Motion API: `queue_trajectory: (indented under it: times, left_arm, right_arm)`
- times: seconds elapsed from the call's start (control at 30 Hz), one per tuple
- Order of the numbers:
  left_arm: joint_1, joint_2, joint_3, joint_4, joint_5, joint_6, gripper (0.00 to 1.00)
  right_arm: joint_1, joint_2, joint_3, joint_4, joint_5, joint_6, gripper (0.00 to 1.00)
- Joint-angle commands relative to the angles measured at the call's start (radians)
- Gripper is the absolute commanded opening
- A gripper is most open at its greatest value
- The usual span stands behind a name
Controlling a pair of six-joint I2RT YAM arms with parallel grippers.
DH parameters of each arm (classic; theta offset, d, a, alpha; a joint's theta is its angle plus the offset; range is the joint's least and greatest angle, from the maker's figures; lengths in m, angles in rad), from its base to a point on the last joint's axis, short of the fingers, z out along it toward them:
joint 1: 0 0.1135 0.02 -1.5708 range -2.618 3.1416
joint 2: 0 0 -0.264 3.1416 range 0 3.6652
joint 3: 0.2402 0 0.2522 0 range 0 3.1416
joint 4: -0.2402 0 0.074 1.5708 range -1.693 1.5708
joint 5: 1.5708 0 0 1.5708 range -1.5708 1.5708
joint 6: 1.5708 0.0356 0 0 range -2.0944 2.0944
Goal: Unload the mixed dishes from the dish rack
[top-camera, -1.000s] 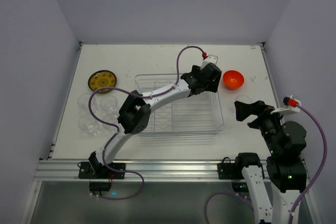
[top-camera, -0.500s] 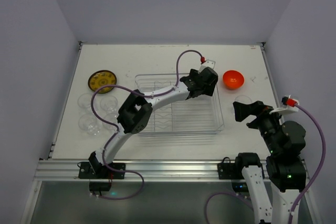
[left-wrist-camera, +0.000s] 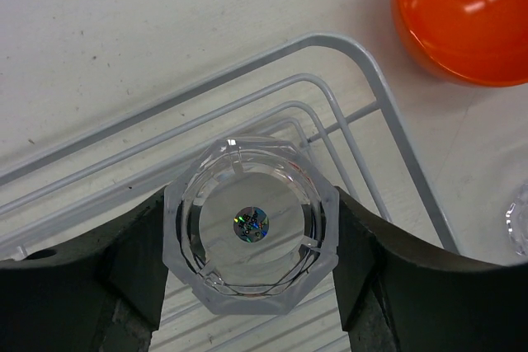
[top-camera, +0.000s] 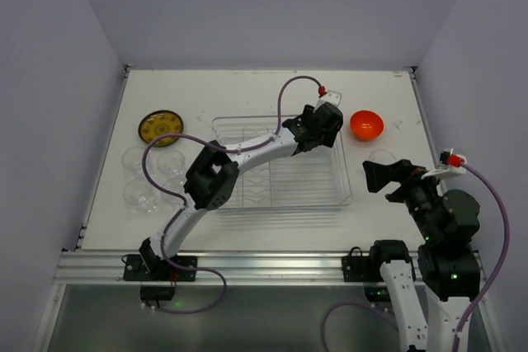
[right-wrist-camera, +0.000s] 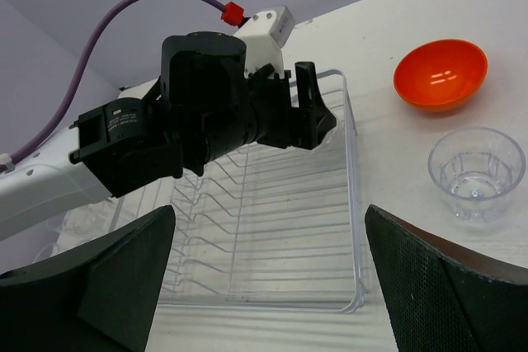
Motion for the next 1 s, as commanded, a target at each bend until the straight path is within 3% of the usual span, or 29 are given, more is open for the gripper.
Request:
queue_trajectory:
  times: [0.0, 0.03, 0.1, 0.33, 0.53, 0.67, 0.73, 0.97]
  left_arm:
    - [0.007, -0.031, 0.031, 0.015, -0.027, 0.001, 0.24]
    - [0.005, -0.053, 0.019, 0.005, -0.03, -0.007, 0.09]
    - [-0.002, -0.097, -0.013, -0.001, -0.044, -0.031, 0.0]
    - [-0.032, -0.447, -0.257, 0.116, -0.002, -0.062, 0.0]
    - [-0.032, -0.752, -0.506, 0.284, 0.18, -0.129, 0.0]
    - [-0.03, -0.956, -0.746, 0.583, 0.348, -0.275, 0.0]
    - [-0.03, -1.033, -0.855, 0.672, 0.405, -0.342, 0.0]
    - [-0.029, -1.101, -1.023, 0.976, 0.57, -0.661, 0.0]
  right_arm:
    - [-0.001, 0.0, -0.015, 0.036, -0.031, -0.013, 0.99]
    - [-0.001, 0.003, -0.02, 0.039, -0.031, -0.009, 0.99]
    - [-0.001, 0.009, -0.029, 0.05, -0.039, -0.006, 0.99]
    - [-0.001, 0.026, -0.067, 0.122, -0.132, 0.04, 0.99]
    - [-0.001, 0.05, -0.1, 0.26, -0.339, 0.066, 0.99]
    - [-0.001, 0.06, -0.107, 0.372, -0.561, 0.114, 0.94]
    - [-0.001, 0.043, -0.15, 0.526, -0.702, 0.189, 0.91]
    - [-0.001, 0.054, -0.228, 0.849, -0.842, 0.301, 0.85]
